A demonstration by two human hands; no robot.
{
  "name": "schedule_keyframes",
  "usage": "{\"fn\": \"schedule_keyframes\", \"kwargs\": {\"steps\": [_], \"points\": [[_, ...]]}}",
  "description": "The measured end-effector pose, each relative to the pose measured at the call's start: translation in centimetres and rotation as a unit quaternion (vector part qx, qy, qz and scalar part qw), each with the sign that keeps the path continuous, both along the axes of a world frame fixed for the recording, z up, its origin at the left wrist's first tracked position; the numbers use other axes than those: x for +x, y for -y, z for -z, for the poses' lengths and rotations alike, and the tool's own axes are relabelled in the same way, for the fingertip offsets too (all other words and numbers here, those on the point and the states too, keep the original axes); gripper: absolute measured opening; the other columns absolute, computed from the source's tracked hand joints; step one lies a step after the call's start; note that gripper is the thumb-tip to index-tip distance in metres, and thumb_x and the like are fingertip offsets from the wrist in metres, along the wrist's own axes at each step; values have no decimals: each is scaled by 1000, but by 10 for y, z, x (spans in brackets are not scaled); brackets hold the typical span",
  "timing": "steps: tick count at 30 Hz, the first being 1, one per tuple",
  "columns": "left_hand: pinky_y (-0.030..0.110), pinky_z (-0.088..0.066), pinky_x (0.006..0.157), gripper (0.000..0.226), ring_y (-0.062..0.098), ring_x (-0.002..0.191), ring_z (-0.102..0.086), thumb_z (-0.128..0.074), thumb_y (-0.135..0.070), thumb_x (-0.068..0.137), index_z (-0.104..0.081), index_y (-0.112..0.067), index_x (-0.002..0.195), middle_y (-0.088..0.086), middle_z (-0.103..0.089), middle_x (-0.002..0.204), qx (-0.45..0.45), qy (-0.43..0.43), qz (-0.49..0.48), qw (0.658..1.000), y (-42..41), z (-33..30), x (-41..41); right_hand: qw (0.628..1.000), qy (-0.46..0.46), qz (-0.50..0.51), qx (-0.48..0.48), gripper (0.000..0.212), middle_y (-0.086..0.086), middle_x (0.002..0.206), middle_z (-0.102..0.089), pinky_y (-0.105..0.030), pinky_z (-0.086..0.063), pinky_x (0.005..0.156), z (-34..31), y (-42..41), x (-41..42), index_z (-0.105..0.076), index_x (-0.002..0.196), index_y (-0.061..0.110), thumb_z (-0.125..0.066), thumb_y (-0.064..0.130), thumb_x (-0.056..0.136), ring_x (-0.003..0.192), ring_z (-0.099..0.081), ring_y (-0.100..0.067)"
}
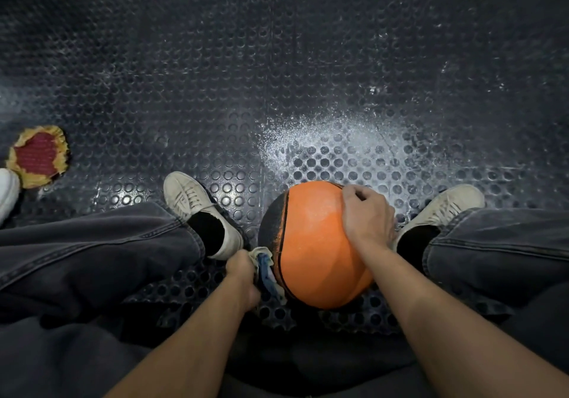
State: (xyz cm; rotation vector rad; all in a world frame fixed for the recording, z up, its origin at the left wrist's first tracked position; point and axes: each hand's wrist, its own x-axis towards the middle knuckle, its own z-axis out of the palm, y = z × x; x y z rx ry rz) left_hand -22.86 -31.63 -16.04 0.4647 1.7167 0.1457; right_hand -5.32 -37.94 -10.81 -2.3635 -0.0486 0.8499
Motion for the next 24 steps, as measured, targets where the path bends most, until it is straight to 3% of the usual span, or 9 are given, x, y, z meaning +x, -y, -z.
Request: {"fn": "schedule_keyframes", "kwargs": {"steps": [4,8,13,14,16,18,20,23,24], "points": [[32,-44,67,25,25,74,-54,-46,-17,95,-63,-4,109,10,-60,94,116,-76,-43,989,7,-12,25,1000,5,-22,-2,36,0,102,-70,-48,-44,103,6,-4,-2,-71,109,34,-43,49,93,101,-62,-27],[26,-42,84,29,16,99,-56,-42,-25,102,-63,-22,121,-1,-64,114,361,-133,286,878,-1,-58,61,999,12,-31,-9,35,-2,97,-70,-51,-46,99,5,-5,-1,-71,107,32,-42,46,94,96,-62,-28],[10,-50,63,32,9,70,-59,-38,-26,104,-60,-15,124,1,-65,89,354,-37,492,795,-29,-63,68,999,27,-29,-13,37,-2,95,-70,-50,-48,97,8,-4,-3,-70,105,32,-38,47,95,94,-63,-28],[21,-54,77,34,16,83,-65,-36,-25,104,-59,-15,127,7,-68,100,409,-33,510,756,-20,-60,63,999,27,-25,-22,36,-4,94,-70,-50,-49,96,8,-6,-2,-70,99,31,-37,45,94,93,-63,-30],[35,-32,111,38,20,123,-51,-36,-20,99,-56,-15,130,8,-59,131,518,-2,553,653,18,-61,55,999,22,-18,-43,35,-11,99,-68,-48,-49,94,5,-6,4,-71,92,27,-38,39,97,96,-61,-35],[34,-18,117,42,15,136,-36,-35,-21,97,-55,-15,133,3,-51,141,547,57,597,584,35,-56,47,999,13,-19,-45,35,-16,111,-67,-47,-47,97,4,-3,8,-73,102,27,-39,36,99,104,-59,-38],[28,-24,114,40,10,131,-42,-34,-20,99,-59,-16,129,1,-56,136,527,68,581,617,10,-51,54,999,8,-18,-32,35,-12,118,-66,-48,-43,102,4,-5,6,-71,114,30,-39,34,99,110,-57,-36],[16,-36,92,35,11,107,-56,-36,-24,104,-64,-14,122,0,-65,121,416,-33,495,762,-32,-54,74,1000,14,2,-26,37,-7,123,-63,-56,-35,107,5,-14,-6,-68,118,26,-37,33,99,119,-51,-32],[20,-38,89,35,13,99,-56,-36,-25,104,-63,-12,120,3,-66,116,409,-62,498,762,-32,-57,73,999,15,13,-26,38,-7,126,-61,-58,-32,108,4,-17,-11,-66,121,23,-36,33,100,123,-48,-32]]}}
